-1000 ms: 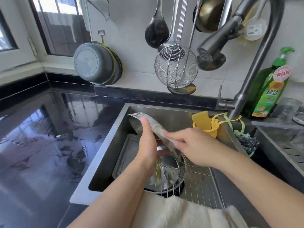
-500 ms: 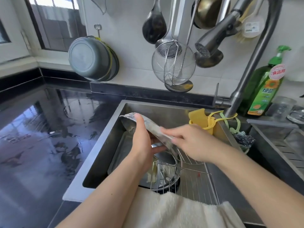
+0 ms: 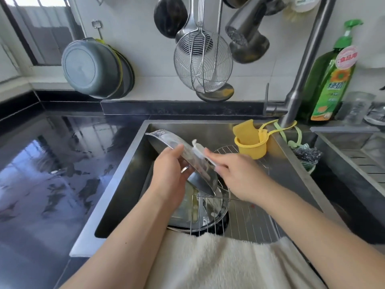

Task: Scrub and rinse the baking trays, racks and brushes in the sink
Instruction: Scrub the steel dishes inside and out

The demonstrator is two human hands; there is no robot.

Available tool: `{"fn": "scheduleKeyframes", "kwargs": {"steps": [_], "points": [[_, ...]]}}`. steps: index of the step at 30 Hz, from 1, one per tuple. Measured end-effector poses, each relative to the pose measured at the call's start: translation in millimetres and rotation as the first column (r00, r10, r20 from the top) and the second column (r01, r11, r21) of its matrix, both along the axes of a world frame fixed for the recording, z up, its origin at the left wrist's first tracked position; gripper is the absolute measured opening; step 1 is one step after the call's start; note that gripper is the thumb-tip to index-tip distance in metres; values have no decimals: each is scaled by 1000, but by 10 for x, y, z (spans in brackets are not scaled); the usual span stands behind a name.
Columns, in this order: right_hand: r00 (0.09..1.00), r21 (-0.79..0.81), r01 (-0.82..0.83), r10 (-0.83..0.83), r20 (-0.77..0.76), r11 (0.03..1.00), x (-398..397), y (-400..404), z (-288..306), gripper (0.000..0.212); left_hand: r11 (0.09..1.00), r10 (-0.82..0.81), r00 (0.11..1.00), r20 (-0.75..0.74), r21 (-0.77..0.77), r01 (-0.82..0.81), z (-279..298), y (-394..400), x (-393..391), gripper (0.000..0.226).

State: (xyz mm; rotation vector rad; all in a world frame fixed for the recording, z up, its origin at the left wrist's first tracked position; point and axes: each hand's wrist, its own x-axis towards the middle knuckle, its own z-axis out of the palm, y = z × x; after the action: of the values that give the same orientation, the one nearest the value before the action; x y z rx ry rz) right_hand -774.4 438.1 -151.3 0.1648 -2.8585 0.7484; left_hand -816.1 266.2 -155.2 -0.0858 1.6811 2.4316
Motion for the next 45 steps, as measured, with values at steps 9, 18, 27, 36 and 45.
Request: {"fn": "scheduleKeyframes", "kwargs": {"steps": [9,18,27,36,45], "points": [[965,54,-128,112,237,990,162,282,4,61,1000,-5,1000,-17,-2,5,49,27,63,39],[993,-106,-113,118,33,988,20,-15,-14,56,981,-154,985,79,134,143,151,44,148,44],[985,-106,-164,168,34,981,45,-63,-20,60,992,-119,990,71,50,116,146,89,172,49],[977,-11,-144,144,158,990,117,128,-32,59,996,-32,997,68,84,26,144,54,126,75],[976,136,-135,108,188,981,171,160,105,61,992,-82,996,32,-97,85,76,38,93,87]]}}
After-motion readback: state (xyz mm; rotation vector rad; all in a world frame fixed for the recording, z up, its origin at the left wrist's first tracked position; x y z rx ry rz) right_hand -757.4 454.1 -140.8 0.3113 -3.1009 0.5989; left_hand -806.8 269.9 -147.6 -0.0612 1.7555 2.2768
